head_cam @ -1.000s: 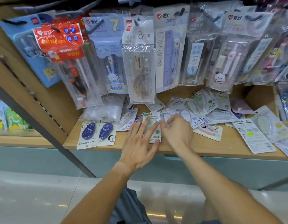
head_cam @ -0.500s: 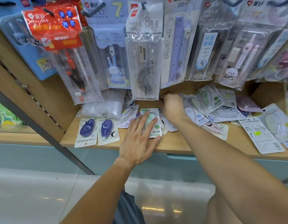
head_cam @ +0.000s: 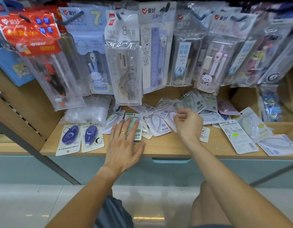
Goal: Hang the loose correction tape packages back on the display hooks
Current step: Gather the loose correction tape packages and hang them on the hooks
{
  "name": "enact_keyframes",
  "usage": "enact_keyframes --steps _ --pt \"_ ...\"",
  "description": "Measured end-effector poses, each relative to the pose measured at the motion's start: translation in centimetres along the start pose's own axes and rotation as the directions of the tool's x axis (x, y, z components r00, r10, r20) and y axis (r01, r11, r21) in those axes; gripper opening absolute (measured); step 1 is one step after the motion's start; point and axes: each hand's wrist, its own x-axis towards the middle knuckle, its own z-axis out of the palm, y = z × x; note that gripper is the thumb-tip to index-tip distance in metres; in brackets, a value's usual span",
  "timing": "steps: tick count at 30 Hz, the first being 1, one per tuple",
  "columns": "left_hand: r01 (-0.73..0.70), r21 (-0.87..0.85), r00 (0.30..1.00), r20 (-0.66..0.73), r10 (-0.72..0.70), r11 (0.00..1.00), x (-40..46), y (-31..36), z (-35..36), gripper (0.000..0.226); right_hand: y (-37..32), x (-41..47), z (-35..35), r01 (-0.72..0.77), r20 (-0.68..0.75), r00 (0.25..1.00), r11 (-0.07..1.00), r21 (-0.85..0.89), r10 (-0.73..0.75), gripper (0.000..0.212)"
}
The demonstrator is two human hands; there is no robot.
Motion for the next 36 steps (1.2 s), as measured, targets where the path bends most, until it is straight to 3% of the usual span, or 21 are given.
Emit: enact_keyframes --steps 5,6,9,12,15,18,22,24,28,30,32,36 --pt "-0.18 -0.021 0.984 -0.009 0.18 0.983 0.9 4.6 0.6 0.064 6.1 2.2 -6.4 0.014 -0.193 0.98 0.98 -0.199 -0.054 0.033" --pt "-0.225 -0.033 0.974 0.015 0.225 0.974 1.3 5.8 0.9 0.061 7.2 2.7 -7.2 0.021 -0.171 0.983 0.969 -0.245 -0.064 0.04" --pt "-0.269 -0.039 0.953 0.132 0.271 0.962 2.4 8.6 2.1 0.059 9.0 3.8 -7.9 0.14 0.073 0.99 0.903 -0.406 -0.12 0.066" --pt "-0.223 0.004 0.948 0.233 0.216 0.975 2.5 9.2 3.3 0.063 9.4 4.7 -7.9 0.251 0.185 0.966 0.83 -0.498 -0.182 0.063" --pt "-0.162 0.05 0.951 0.273 0.142 0.986 2.2 8.9 3.8 0.071 9.4 5.9 -7.9 0.332 0.207 0.943 0.799 -0.502 -0.261 0.048" --pt "-0.142 0.068 0.964 0.234 0.123 0.987 2.4 9.6 3.8 0.07 8.7 5.9 -8.0 0.344 0.133 0.937 0.796 -0.497 -0.323 0.035" --pt "-0.272 -0.036 0.944 0.183 0.274 0.962 3.2 12.3 3.6 0.061 7.4 2.9 -6.4 0.363 0.023 0.904 0.74 -0.566 -0.426 0.026" --pt "-0.355 -0.11 0.907 0.198 0.371 0.928 3.5 13.6 4.0 0.06 7.5 1.8 -5.7 0.355 0.075 0.926 0.788 -0.504 -0.369 0.031" --pt "-0.322 -0.168 0.903 0.24 0.355 0.932 3.5 14.1 5.0 0.063 8.3 1.4 -6.8 0.283 0.22 0.951 0.898 -0.338 -0.217 0.049" --pt "-0.31 -0.135 0.914 0.229 0.334 0.941 3.4 14.1 5.1 0.062 9.1 0.1 -8.5 0.261 0.151 0.963 0.91 -0.324 -0.223 0.047" --pt "-0.277 -0.104 0.93 0.222 0.294 0.955 3.5 14.3 4.8 0.06 10.5 -1.6 -10.6 0.226 -0.005 0.967 0.863 -0.452 -0.256 0.043" --pt "-0.234 -0.042 0.948 0.214 0.237 0.971 3.5 14.3 4.6 0.052 13.5 -2.8 -12.8 0.016 -0.22 0.958 0.804 -0.594 -0.182 0.051"
